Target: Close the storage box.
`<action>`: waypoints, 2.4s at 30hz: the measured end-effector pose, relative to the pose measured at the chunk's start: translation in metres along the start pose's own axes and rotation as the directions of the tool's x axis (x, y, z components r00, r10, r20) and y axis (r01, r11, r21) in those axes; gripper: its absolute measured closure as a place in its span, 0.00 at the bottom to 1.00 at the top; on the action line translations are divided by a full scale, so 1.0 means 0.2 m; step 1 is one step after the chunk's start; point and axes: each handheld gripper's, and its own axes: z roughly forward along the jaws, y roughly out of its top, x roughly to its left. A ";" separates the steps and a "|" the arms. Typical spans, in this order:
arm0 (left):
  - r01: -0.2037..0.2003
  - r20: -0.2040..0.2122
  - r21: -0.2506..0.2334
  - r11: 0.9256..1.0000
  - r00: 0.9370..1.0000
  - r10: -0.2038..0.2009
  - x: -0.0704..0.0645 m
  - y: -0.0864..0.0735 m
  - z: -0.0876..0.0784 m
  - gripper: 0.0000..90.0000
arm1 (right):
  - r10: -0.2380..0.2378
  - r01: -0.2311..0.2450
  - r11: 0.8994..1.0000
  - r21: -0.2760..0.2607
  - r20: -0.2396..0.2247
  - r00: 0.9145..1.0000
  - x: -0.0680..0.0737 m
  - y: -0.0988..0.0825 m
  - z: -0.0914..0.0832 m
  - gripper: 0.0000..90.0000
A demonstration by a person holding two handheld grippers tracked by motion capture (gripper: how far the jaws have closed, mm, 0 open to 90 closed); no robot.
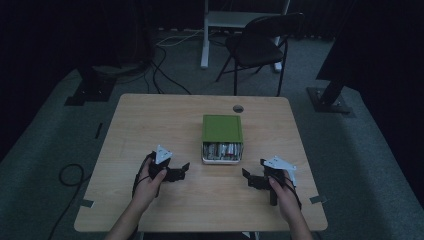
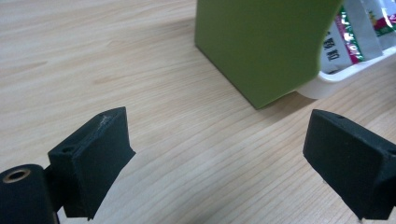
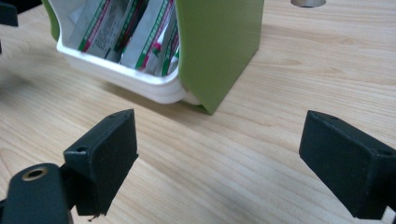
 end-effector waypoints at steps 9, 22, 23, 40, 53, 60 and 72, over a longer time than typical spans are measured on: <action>0.023 -0.055 0.019 1.000 0.998 -0.022 0.06 -0.06 -0.05 0.09 | -0.005 0.005 1.000 0.000 -0.002 1.000 0.01 -0.04 -0.04 0.12; 0.106 -0.139 0.028 0.994 0.985 -0.101 0.20 -0.13 -0.14 0.09 | -0.042 0.042 0.998 0.053 0.015 0.999 0.03 -0.12 -0.09 0.12; 0.120 -0.147 0.022 0.993 0.982 -0.115 0.21 -0.14 -0.14 0.09 | -0.042 0.041 0.998 0.057 0.012 0.999 0.03 -0.13 -0.09 0.12; 0.154 -0.340 0.101 0.983 0.934 -0.111 0.35 -0.23 -0.22 0.09 | -0.093 0.081 0.989 0.126 0.092 0.991 0.03 -0.18 -0.11 0.12; 0.225 -0.438 0.143 0.964 0.888 -0.142 0.42 -0.28 -0.29 0.09 | -0.121 0.095 0.976 0.196 0.127 0.984 0.04 -0.20 -0.10 0.12; 0.212 -0.458 0.159 0.964 0.881 -0.118 0.42 -0.31 -0.29 0.09 | -0.125 0.096 0.968 0.232 0.115 0.985 0.04 -0.20 -0.09 0.12; 0.211 -0.451 0.158 0.965 0.885 -0.120 0.42 -0.34 -0.27 0.09 | -0.092 0.071 0.967 0.244 0.077 0.993 0.02 -0.20 -0.09 0.13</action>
